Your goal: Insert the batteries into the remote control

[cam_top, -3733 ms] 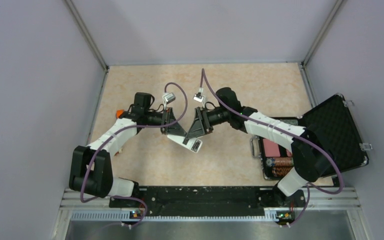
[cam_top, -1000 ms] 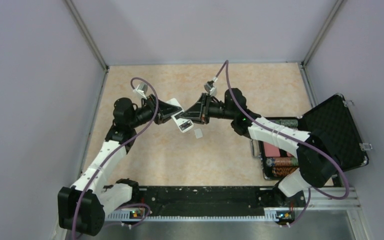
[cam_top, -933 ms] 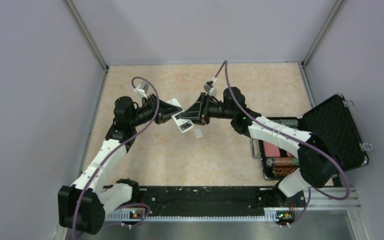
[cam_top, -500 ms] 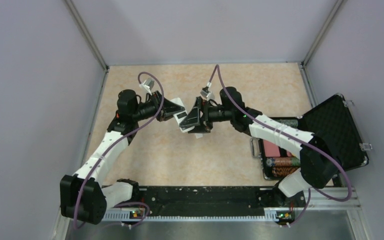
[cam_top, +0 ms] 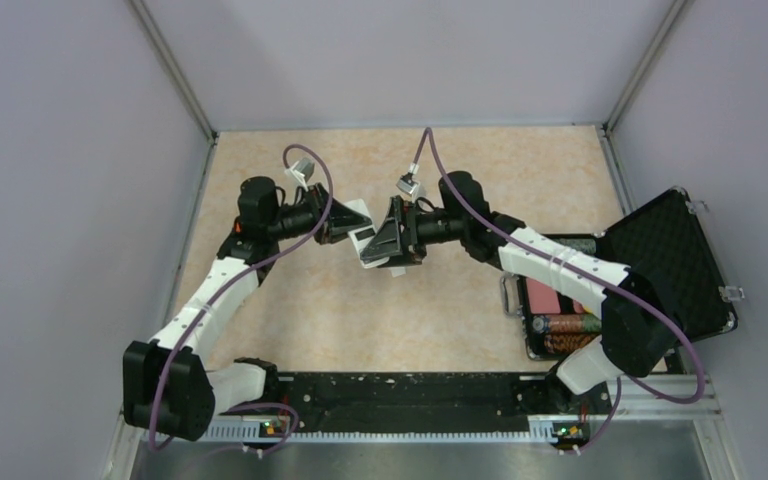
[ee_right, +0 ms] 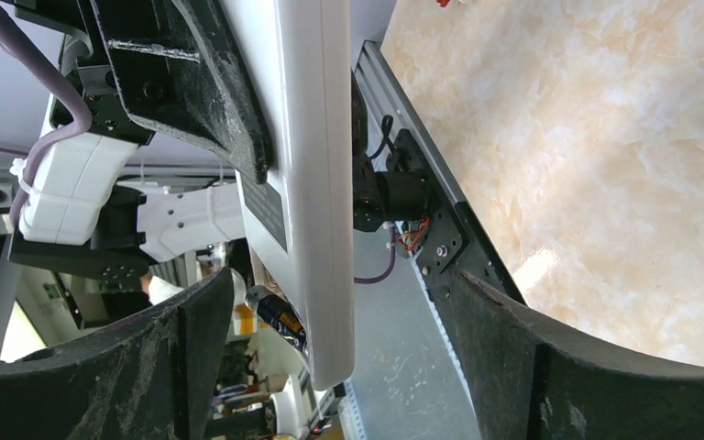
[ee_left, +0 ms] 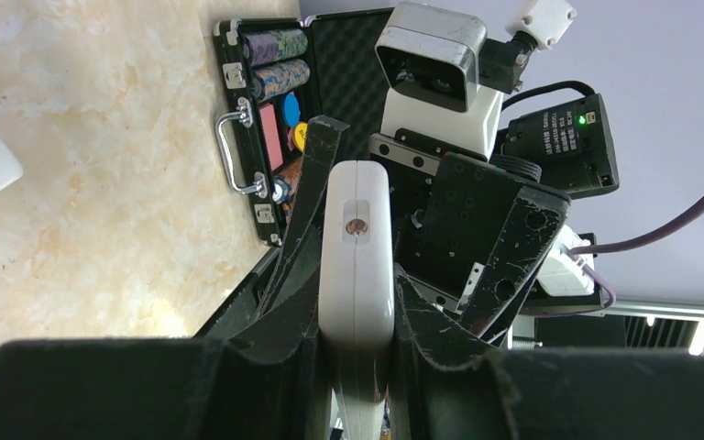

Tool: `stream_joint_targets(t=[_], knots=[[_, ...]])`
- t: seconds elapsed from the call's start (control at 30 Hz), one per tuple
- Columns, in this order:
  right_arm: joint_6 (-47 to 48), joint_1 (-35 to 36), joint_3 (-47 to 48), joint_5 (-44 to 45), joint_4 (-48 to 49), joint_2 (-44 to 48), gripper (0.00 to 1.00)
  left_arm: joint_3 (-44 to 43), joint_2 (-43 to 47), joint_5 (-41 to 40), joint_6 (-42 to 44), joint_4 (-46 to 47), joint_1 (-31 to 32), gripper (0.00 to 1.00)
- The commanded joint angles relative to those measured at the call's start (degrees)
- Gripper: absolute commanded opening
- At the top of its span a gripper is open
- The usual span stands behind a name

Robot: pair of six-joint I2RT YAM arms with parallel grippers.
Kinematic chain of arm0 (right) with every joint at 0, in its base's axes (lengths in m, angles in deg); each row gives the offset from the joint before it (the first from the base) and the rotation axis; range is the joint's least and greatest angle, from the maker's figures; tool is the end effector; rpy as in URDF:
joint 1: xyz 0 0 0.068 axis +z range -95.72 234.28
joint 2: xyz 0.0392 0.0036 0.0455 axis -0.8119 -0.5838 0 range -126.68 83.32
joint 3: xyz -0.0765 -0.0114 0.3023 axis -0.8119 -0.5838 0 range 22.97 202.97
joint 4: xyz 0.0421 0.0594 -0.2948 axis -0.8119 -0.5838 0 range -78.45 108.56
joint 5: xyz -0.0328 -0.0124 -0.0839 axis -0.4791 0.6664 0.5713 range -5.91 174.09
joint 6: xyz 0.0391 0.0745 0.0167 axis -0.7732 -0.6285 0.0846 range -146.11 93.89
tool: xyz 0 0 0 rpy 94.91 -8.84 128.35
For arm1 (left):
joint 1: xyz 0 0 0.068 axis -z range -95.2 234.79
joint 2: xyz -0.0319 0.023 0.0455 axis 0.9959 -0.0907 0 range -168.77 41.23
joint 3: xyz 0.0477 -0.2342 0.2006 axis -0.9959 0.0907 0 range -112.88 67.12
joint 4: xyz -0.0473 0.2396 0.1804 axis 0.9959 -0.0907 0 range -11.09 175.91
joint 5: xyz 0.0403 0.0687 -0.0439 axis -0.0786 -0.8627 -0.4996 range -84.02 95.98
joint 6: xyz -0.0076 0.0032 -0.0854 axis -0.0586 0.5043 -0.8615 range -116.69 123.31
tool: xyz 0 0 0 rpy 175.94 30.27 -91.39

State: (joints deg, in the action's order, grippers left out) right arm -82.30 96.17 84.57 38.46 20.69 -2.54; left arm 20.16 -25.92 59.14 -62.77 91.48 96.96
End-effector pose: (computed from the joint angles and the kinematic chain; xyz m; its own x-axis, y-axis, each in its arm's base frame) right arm 0.2648 0.3103 0.3050 -0.9535 -0.0747 -0.2918 -0.3012 0.2526 0.9195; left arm 0.2901 -0.1244 0.3202 -0.9076 -0.3651 -0.2075 0.1325 0.2200 -0.9664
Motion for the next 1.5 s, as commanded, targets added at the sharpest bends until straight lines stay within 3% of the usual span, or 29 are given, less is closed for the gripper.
stream_joint_targets(t=[0.0,0.5,0.8,1.13,1.33,1.47], knots=[[2.3,0.4,2.5,-0.8,1.3,2.1,0.85,-2.8,-0.5,2.0,1.0,0.7,0.1,0.00],[5.8,1.6,4.6,-0.3,-3.6,-0.4,0.80,-5.8,-1.7,1.4,5.3,-8.7,0.1,0.00],[4.9,1.6,3.6,-0.1,-3.5,-1.2,0.59,-6.4,-1.7,2.3,5.7,-9.9,0.1,0.00],[3.7,1.5,2.0,0.2,-2.8,-1.4,0.45,-6.3,-2.0,4.5,4.9,-9.8,0.1,0.00],[1.5,1.5,0.0,-1.6,3.4,-1.1,0.32,-5.7,-2.1,6.7,1.9,-6.1,0.0,0.00],[0.4,1.3,-0.9,-1.8,5.5,-0.8,0.29,-5.5,-2.0,7.3,1.2,-3.8,0.0,0.00]])
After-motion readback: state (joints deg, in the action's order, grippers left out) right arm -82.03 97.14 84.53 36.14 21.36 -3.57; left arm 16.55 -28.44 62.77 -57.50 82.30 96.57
